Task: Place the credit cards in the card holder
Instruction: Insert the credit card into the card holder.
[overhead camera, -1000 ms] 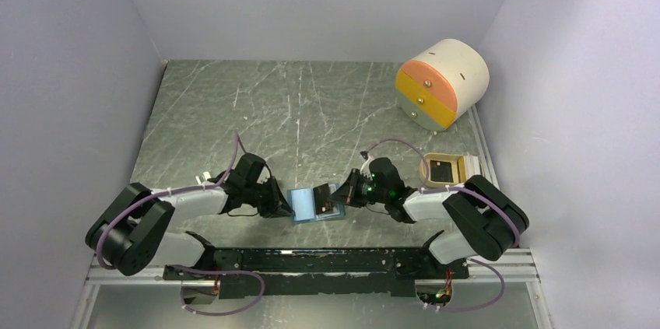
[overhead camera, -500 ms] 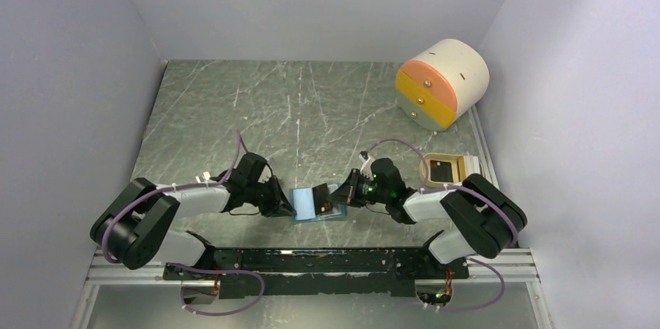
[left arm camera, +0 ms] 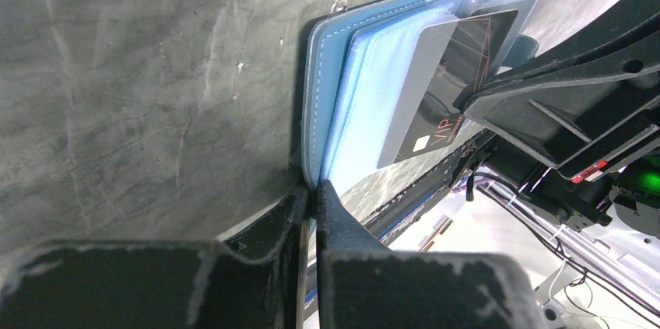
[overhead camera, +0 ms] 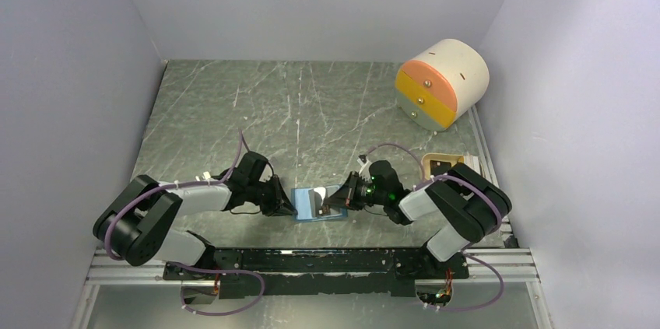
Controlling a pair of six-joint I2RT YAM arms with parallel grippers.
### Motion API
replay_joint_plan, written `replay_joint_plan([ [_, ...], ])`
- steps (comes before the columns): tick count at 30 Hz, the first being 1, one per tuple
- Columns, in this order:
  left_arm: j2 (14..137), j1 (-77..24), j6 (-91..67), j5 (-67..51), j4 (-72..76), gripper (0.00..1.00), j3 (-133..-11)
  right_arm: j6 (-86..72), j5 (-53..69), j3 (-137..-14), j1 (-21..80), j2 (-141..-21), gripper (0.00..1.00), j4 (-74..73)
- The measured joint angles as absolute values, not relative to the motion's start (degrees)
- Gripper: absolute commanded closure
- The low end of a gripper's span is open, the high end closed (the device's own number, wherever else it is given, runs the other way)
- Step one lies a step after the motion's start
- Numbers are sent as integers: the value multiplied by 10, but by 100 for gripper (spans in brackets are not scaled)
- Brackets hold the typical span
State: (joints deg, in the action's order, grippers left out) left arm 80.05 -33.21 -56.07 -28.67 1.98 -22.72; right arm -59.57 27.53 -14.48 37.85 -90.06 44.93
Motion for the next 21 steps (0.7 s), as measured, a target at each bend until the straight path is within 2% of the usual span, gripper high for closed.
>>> replay_joint_plan([
  [5, 797, -332, -562, -288, 20, 91, -227, -607, 276, -149, 381, -922, 100, 463],
  [9, 793, -332, -564, -288, 20, 91, -227, -612, 273, -164, 393, -934, 87, 460],
  [13, 790, -332, -567, -288, 23, 91, -227, -598, 259, -197, 410, -932, 69, 408],
  [16, 790, -332, -568, -290, 26, 91, -227, -573, 246, -224, 415, -915, 63, 343],
  [21, 790, -332, -569, -292, 32, 91, -227, -533, 215, -248, 416, -869, 62, 244],
])
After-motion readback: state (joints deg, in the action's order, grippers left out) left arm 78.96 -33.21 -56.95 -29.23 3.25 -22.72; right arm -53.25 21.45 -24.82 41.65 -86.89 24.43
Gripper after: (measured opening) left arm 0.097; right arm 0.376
